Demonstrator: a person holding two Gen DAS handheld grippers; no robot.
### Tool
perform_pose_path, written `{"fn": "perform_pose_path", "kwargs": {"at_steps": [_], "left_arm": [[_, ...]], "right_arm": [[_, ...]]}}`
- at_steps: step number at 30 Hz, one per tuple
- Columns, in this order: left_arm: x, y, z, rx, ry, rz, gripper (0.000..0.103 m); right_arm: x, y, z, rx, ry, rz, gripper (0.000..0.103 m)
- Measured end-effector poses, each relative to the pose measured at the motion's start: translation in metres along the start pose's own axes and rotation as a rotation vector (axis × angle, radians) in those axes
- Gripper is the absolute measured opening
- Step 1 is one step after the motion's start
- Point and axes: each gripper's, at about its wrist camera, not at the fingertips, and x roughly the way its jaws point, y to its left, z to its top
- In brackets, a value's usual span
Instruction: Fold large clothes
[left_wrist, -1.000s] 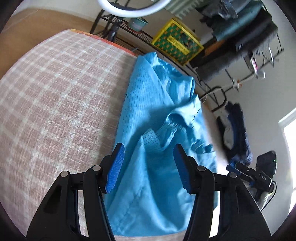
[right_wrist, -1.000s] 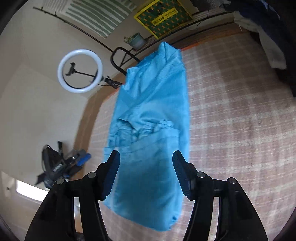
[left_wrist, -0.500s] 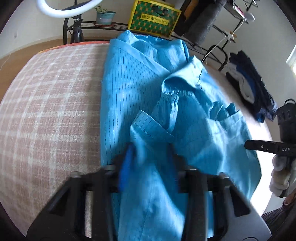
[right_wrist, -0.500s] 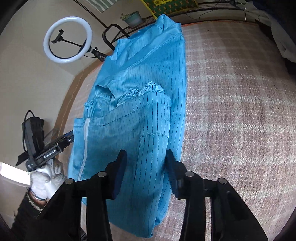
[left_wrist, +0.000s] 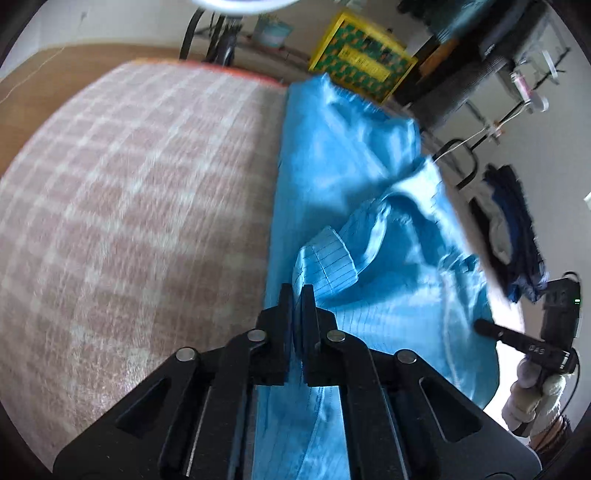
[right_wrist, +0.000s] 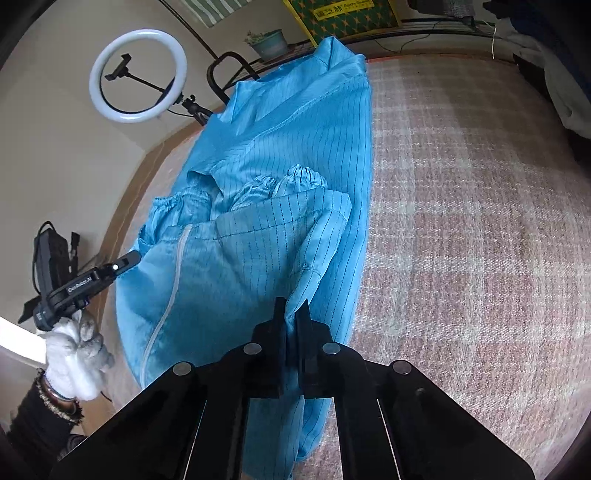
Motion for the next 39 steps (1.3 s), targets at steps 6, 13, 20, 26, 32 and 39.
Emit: {"fn": "perform_pose_path", "kwargs": {"at_steps": [6, 13, 20, 26, 32, 39], "left_arm": [[-0.023, -0.021, 0.004, 0.113, -0.082, 0.047, 0.003], [-0.02, -0.047, 0.001, 0.272, -0.021, 0.026, 0.003], [0.024, -0.048, 0.0, 0.237, 0.07, 0.058, 0.003], [0.014, -0.022, 0.023, 0.074, -0.062, 0.105, 0.003], [-0.027, -0.01, 0.026, 0.059, -0.164, 0.102, 0.003], [-0.061, -0.024, 0.015, 0.09, -0.187, 0.025, 0.003]], "right_arm": [[0.001, 0.008, 0.003, -0.016, 0.017, -0.037, 0.003], [-0.03, 0.042, -0.001, -0.127, -0.052, -0.172, 0.012], [-0.017, 0.096, -0.028, -0.363, -0.014, -0.193, 0.012], [-0.018, 0.034, -0.003, -0.177, -0.036, -0.271, 0.013], [-0.043, 0.039, -0.003, -0.199, -0.1, -0.23, 0.013], [-0.05, 0.03, -0.007, -0.165, -0.047, -0.158, 0.014]]}}
